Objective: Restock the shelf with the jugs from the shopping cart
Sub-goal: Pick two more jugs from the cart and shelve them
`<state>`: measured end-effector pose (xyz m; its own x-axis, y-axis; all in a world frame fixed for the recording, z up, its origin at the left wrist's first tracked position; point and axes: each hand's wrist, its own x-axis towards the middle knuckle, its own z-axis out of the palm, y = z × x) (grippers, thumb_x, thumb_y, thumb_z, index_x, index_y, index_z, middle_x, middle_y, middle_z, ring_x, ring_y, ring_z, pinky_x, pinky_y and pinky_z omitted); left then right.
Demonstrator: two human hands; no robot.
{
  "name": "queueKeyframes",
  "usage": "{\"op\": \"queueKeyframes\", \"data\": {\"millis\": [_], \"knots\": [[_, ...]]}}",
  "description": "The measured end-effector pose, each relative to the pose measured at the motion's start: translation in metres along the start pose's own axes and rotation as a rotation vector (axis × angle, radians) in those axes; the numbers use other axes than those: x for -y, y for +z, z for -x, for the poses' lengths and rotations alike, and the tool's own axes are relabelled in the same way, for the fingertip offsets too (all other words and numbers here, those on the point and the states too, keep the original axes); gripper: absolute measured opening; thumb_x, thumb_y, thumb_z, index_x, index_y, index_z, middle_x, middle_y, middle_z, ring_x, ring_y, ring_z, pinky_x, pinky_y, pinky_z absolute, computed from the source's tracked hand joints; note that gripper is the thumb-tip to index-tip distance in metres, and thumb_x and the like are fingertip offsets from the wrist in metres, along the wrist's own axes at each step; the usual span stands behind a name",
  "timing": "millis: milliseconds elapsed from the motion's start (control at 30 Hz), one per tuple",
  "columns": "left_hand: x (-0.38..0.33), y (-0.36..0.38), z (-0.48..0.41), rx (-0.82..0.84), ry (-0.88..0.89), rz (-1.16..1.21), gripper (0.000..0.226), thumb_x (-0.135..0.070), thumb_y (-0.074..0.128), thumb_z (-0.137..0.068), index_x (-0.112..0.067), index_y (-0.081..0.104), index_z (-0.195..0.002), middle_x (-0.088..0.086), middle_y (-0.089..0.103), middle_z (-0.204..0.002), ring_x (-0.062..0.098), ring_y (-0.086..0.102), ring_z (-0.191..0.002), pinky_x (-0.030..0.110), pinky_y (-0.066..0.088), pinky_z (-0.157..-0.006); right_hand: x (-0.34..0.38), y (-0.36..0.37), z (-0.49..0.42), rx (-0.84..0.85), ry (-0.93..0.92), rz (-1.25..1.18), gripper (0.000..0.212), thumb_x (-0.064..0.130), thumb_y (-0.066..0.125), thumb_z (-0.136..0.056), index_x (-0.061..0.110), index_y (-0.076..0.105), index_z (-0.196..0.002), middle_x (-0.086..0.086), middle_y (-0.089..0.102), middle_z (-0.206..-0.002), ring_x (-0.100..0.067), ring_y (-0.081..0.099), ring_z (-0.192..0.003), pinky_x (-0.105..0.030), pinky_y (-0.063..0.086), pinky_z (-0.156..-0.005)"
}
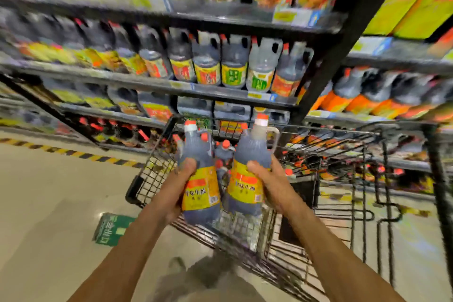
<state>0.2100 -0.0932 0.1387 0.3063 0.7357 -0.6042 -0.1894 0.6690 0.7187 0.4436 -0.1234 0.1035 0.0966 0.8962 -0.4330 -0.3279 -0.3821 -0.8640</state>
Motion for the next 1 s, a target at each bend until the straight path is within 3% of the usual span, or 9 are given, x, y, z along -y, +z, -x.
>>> {"op": "queueKeyframes", "data": {"millis": [167,300,400,467,533,667,800,1000], "knots": [[-0.056,-0.032,0.026,-0.037,0.122,-0.007,0.059,-0.046,0.065,-0.080,-0.011,0.063,-0.128,0.024,0.069,-0.120,0.043,0.067,-0.108,0.059,0.052,-0.095,0.055,0.070,0.007,0.065,-0.136,0.046,0.093,0.053,0.096,-0.047,0.012,0.064,-0.124,-0.014,0.076,-0.113,-0.035,0.073,-0.098,-0.046,0.061,-0.083],[-0.097,-0.070,0.053,-0.053,0.187,0.038,0.064,-0.042,0.072,-0.069,-0.006,0.067,-0.121,0.025,0.071,-0.112,0.037,0.072,-0.092,0.053,0.057,-0.087,0.079,0.136,0.018,0.105,-0.206,0.093,0.073,0.043,0.089,-0.055,0.011,0.067,-0.117,-0.009,0.079,-0.103,-0.024,0.076,-0.089,-0.038,0.062,-0.075],[-0.126,-0.114,0.078,-0.043,0.195,0.043,0.063,-0.042,0.072,-0.071,-0.006,0.066,-0.122,0.024,0.072,-0.110,0.036,0.074,-0.088,0.045,0.062,-0.072,0.086,0.195,0.026,0.096,-0.247,0.121,0.062,0.041,0.093,-0.059,0.011,0.068,-0.108,-0.003,0.080,-0.091,-0.020,0.077,-0.082,-0.034,0.061,-0.070],[-0.148,-0.158,0.095,-0.034,0.236,0.034,0.064,-0.042,0.072,-0.072,-0.010,0.064,-0.127,0.021,0.072,-0.112,0.037,0.073,-0.095,0.044,0.061,-0.071,0.086,0.245,0.032,0.107,-0.273,0.128,0.055,0.032,0.091,-0.068,0.013,0.067,-0.113,-0.003,0.080,-0.094,-0.023,0.077,-0.087,-0.037,0.062,-0.073],[-0.168,-0.198,0.112,-0.042,0.282,-0.005,0.071,-0.045,0.076,-0.068,-0.012,0.063,-0.129,0.018,0.073,-0.112,0.037,0.072,-0.100,0.048,0.059,-0.082,0.084,0.290,0.036,0.139,-0.287,0.126,0.051,0.026,0.085,-0.076,0.010,0.065,-0.120,-0.008,0.080,-0.100,-0.025,0.077,-0.088,-0.036,0.063,-0.071],[-0.197,-0.262,0.140,-0.066,0.318,-0.012,0.092,-0.055,0.092,-0.052,-0.016,0.062,-0.129,0.016,0.074,-0.112,0.035,0.072,-0.101,0.053,0.055,-0.091,0.079,0.364,0.041,0.170,-0.314,0.148,0.053,0.033,0.085,-0.077,0.012,0.064,-0.121,-0.008,0.080,-0.103,-0.025,0.078,-0.088,-0.032,0.062,-0.067],[-0.222,-0.303,0.157,-0.030,0.363,0.026,0.068,-0.042,0.077,-0.065,-0.013,0.065,-0.125,0.018,0.074,-0.108,0.036,0.073,-0.097,0.047,0.057,-0.082,0.084,0.412,0.038,0.189,-0.313,0.179,0.045,0.028,0.074,-0.080,0.016,0.065,-0.122,-0.008,0.079,-0.106,-0.028,0.077,-0.093,-0.034,0.063,-0.069],[-0.261,-0.326,0.144,0.029,0.389,0.044,0.053,-0.038,0.069,-0.078,-0.017,0.062,-0.127,0.016,0.075,-0.109,0.034,0.073,-0.095,0.041,0.061,-0.068,0.101,0.448,0.015,0.154,-0.346,0.202,0.051,0.030,0.078,-0.079,0.015,0.064,-0.126,-0.009,0.079,-0.108,-0.031,0.077,-0.094,-0.040,0.062,-0.074]]}}
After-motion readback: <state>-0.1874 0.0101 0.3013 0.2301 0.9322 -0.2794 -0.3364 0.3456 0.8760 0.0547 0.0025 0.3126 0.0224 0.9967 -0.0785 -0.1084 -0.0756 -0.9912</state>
